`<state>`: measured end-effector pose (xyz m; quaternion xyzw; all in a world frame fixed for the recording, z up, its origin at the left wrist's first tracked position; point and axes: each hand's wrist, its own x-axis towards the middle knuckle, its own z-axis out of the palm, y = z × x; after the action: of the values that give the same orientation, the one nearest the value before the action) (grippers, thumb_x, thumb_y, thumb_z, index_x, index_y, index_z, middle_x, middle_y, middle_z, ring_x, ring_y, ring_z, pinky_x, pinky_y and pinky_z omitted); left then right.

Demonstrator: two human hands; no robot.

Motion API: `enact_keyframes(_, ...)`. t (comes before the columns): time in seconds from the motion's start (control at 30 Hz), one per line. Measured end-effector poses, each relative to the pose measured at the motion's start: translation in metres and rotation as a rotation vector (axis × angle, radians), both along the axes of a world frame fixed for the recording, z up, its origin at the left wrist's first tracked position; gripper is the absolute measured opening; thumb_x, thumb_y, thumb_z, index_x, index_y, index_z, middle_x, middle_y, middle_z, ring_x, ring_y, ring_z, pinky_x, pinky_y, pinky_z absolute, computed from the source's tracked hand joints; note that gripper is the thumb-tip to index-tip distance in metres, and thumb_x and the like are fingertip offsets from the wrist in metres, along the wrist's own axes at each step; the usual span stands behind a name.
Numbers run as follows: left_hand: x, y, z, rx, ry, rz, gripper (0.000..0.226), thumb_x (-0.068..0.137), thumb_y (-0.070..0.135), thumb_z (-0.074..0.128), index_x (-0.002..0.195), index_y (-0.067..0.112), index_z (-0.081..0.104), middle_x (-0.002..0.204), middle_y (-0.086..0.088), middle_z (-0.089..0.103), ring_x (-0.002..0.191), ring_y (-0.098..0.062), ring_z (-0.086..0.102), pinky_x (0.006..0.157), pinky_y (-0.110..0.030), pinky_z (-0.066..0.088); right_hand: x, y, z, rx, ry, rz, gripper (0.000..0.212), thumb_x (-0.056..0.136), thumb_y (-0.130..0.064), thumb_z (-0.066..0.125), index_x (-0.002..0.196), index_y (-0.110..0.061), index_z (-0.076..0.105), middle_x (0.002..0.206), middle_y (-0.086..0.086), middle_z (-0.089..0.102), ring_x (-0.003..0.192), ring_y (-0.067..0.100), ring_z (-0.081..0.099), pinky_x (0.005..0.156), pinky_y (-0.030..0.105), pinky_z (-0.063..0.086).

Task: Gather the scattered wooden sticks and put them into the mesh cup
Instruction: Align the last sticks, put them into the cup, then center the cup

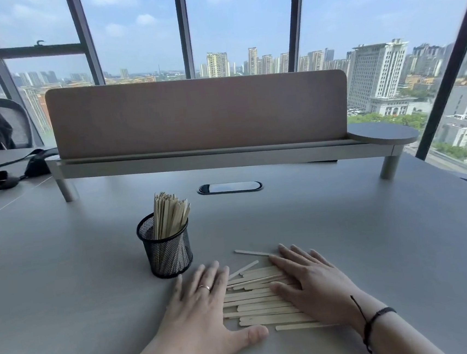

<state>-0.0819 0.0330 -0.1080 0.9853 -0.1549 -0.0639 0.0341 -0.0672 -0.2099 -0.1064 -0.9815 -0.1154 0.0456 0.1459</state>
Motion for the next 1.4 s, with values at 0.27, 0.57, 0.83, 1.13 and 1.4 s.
enact_keyframes(0.27, 0.002, -0.005, -0.007, 0.004, 0.023, -0.076, 0.134, 0.059, 0.104, 0.019, 0.157, 0.019, -0.018, 0.164, 0.005, -0.024, 0.149, -0.012, -0.026, 0.123, -0.043, -0.012, -0.003, 0.005, -0.002, -0.103, 0.023, -0.061, 0.105, 0.069, -0.094, 0.008, 0.156, -0.036, -0.002, 0.163, -0.013, -0.014, 0.148, 0.004, -0.017, 0.122, 0.035, -0.008)
enact_keyframes(0.57, 0.011, -0.011, 0.000, -0.035, 0.047, -0.176, 0.129, 0.068, 0.098, 0.031, 0.158, 0.018, -0.014, 0.164, 0.007, -0.022, 0.148, -0.007, -0.025, 0.123, -0.033, -0.012, -0.003, 0.002, -0.001, -0.067, 0.004, -0.007, 0.117, 0.061, -0.096, 0.005, 0.157, -0.029, -0.003, 0.163, -0.013, -0.014, 0.147, 0.001, -0.017, 0.121, 0.029, -0.008)
enact_keyframes(0.83, 0.014, -0.016, 0.000, -0.168, -0.012, -0.197, 0.126, 0.066, 0.097, 0.041, 0.160, 0.025, -0.002, 0.167, 0.013, -0.007, 0.151, -0.001, -0.011, 0.123, -0.026, -0.004, -0.003, 0.004, 0.001, 0.047, -0.030, 0.007, 0.100, 0.075, -0.089, 0.028, 0.157, -0.034, 0.007, 0.164, -0.016, 0.000, 0.150, 0.003, -0.002, 0.121, 0.024, 0.002)
enact_keyframes(1.13, 0.001, 0.010, 0.001, -0.102, -0.037, -0.050, 0.126, 0.058, 0.106, 0.016, 0.158, 0.033, -0.009, 0.167, 0.013, -0.006, 0.152, -0.006, -0.009, 0.124, -0.042, -0.005, 0.001, -0.006, -0.002, 0.125, -0.144, -0.104, 0.061, 0.092, -0.062, 0.045, 0.147, -0.038, 0.037, 0.155, -0.023, 0.030, 0.144, 0.002, 0.024, 0.112, 0.016, 0.015)
enact_keyframes(1.4, -0.005, 0.004, -0.001, -0.053, 0.028, -0.011, 0.120, 0.062, 0.103, 0.015, 0.156, 0.035, -0.017, 0.164, 0.012, -0.023, 0.150, -0.011, -0.024, 0.119, -0.055, -0.016, 0.007, -0.007, -0.006, 0.033, -0.109, -0.127, 0.057, 0.096, -0.062, 0.032, 0.149, -0.042, 0.027, 0.159, -0.025, 0.017, 0.148, 0.000, 0.006, 0.119, 0.026, 0.001)
